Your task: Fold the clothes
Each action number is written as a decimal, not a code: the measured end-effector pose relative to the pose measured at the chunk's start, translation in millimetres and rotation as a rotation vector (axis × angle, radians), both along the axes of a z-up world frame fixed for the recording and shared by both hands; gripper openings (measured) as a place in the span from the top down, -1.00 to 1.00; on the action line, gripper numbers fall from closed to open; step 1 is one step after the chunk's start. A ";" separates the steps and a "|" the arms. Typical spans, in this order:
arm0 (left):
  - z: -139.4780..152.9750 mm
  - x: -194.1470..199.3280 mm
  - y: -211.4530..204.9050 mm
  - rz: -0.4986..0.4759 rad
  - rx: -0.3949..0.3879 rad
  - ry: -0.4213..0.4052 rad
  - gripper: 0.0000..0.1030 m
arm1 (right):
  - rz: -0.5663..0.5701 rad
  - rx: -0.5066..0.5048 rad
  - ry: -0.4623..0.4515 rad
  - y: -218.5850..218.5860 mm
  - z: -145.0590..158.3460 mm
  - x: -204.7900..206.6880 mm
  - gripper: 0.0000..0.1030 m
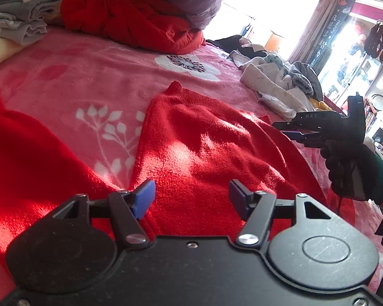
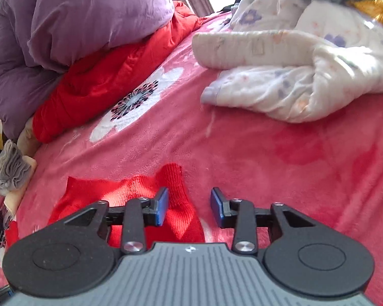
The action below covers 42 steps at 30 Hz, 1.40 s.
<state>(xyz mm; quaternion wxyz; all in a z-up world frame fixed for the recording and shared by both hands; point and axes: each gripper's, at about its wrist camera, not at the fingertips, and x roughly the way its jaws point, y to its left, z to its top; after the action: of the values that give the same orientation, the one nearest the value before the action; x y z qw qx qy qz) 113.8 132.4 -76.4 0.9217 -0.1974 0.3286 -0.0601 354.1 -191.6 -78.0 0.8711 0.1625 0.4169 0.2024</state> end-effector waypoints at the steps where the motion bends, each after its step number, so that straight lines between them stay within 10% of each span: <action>1: -0.9 0.6 -0.1 0.000 0.002 0.003 -0.22 | 0.001 0.023 0.004 -1.2 -1.8 2.6 0.58; 2: -2.1 1.3 -0.4 -0.002 0.007 0.010 -0.22 | 0.011 0.061 0.014 -2.5 -3.3 5.3 0.85; 19: -9.7 4.4 -4.5 -0.026 0.060 0.036 -0.23 | -0.093 -0.191 -0.091 -0.3 11.6 9.5 0.75; 25: -8.9 4.0 -2.1 -0.014 0.033 0.035 -0.23 | 0.018 -0.047 -0.191 4.8 37.7 -13.5 0.75; 32: -9.2 4.1 -1.4 -0.018 0.032 0.035 -0.23 | 0.155 -0.412 -0.146 46.9 7.2 -16.5 1.00; 42: -5.7 -4.8 -1.3 0.010 0.024 0.006 -0.21 | 0.131 -0.386 -0.175 21.2 41.6 -88.5 0.80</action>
<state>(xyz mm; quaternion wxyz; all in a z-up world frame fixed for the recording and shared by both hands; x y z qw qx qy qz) 109.0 131.1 -82.1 0.9233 -0.1879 0.3310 -0.0508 265.6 -170.4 -36.4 0.9040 -0.0531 0.3803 0.1883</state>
